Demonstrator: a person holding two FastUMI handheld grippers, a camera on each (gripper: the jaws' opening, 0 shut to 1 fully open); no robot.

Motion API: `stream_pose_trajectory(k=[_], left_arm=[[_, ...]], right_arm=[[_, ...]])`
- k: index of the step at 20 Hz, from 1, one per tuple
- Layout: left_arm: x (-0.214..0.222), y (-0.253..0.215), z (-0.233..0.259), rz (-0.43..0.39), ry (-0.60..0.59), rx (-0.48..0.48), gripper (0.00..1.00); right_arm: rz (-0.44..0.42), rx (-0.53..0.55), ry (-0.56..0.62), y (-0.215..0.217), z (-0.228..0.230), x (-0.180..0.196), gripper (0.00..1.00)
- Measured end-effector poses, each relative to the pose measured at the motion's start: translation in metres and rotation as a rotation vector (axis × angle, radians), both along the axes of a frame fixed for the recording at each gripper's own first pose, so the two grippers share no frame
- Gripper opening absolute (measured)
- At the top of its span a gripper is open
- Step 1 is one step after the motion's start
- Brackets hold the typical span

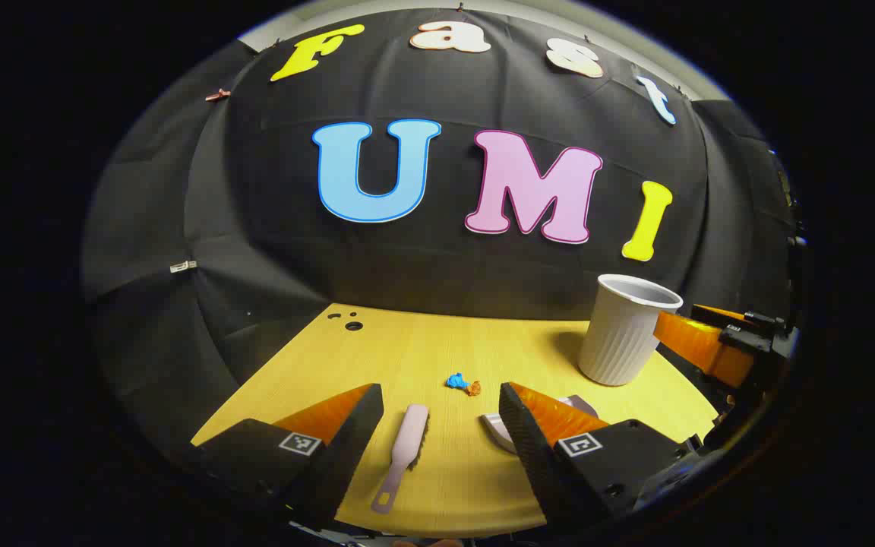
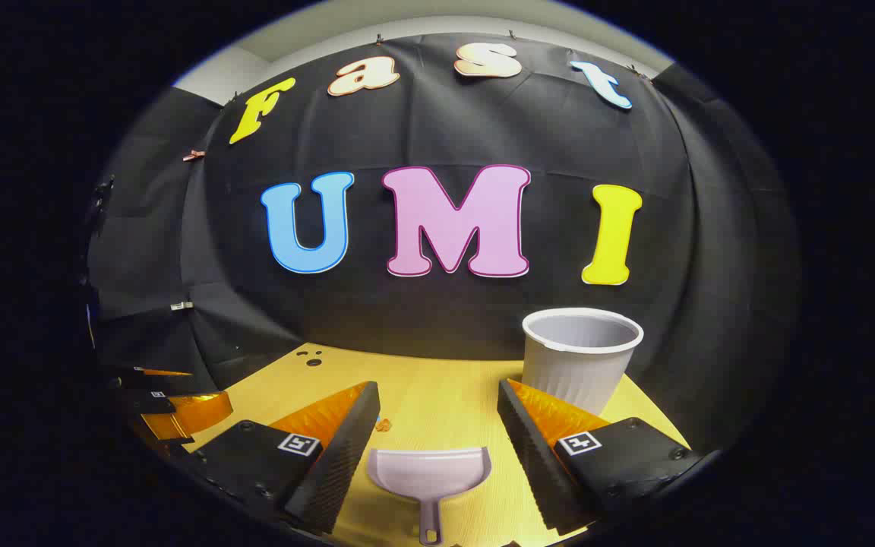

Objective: Pick up the small broom and dustpan from the desktop, sweep the trash into the dustpan with the broom, and then empty the trash into the garbage bin.

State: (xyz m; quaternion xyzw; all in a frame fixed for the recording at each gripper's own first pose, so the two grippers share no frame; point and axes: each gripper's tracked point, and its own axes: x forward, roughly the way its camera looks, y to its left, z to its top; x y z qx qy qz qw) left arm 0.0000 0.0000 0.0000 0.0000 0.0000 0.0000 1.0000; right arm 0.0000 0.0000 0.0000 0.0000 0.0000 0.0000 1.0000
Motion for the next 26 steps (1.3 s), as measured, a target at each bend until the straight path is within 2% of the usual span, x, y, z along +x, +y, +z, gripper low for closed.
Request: stream_pose_trajectory(k=[3,9,17,22,26], left_arm=[[0.001,-0.003,-0.004,-0.015,0.011,-0.029,0.97],[0.005,-0.001,-0.010,-0.021,0.022,-0.029,0.97],[0.008,0.017,-0.021,0.004,0.052,-0.030,0.97],[0.011,0.028,-0.042,-0.004,0.127,-0.041,0.97],[0.020,0.037,-0.071,0.000,0.227,-0.068,0.98]], right_arm=[[-0.008,0.004,0.013,-0.004,-0.002,0.000,0.98],[-0.018,0.012,0.036,-0.013,-0.009,-0.002,0.98],[-0.001,0.011,0.077,-0.010,-0.023,-0.002,0.98],[0.036,-0.007,0.116,0.002,-0.037,-0.002,0.98],[0.031,-0.016,0.140,0.001,-0.047,-0.002,0.98]])
